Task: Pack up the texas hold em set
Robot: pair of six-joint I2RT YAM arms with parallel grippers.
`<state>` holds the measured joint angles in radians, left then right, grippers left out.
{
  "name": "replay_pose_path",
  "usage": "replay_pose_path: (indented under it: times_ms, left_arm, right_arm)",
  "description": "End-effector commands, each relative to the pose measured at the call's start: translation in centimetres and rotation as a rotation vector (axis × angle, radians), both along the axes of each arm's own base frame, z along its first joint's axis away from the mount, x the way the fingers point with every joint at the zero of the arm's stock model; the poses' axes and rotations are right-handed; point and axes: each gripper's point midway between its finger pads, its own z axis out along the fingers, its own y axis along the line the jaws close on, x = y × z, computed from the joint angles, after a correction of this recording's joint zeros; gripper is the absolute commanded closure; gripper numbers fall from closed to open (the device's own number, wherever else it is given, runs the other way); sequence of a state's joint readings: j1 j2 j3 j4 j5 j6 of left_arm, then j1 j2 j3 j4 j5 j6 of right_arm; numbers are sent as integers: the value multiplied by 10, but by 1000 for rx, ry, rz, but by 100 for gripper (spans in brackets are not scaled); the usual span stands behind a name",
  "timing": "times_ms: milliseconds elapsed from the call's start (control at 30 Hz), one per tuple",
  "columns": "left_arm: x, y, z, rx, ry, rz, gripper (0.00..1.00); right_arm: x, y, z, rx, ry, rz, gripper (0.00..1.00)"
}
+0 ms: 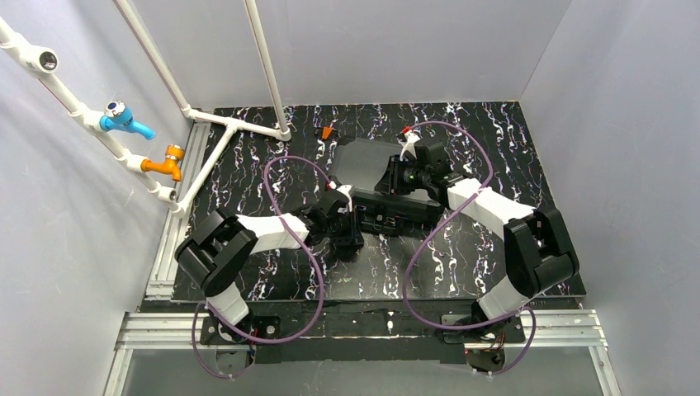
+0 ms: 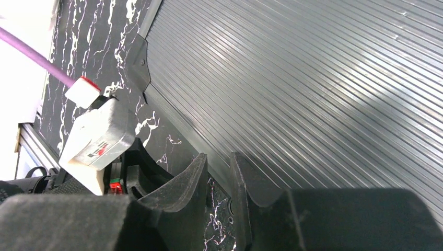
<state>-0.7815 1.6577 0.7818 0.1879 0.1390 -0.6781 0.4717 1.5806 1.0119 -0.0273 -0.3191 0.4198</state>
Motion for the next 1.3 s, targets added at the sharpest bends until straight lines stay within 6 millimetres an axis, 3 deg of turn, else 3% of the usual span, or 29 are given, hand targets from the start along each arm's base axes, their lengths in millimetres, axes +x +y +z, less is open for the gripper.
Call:
replay_pose_path:
  times_ms: [0, 133, 767, 1267]
  left_arm:
    - [9, -7, -2, 0, 24, 62, 91]
    - [12, -14, -9, -11, 72, 93, 100]
    - [29, -30, 1, -61, 87, 174, 100]
    - [37, -41, 21, -112, 70, 171, 100]
  right_arm:
    - [-41, -35, -73, -186, 212, -27, 68]
    - [-41, -34, -68, -179, 204, -25, 68]
    - [-48, -37, -68, -183, 214, -19, 68]
    - [-62, -47, -86, -221, 246, -21, 69]
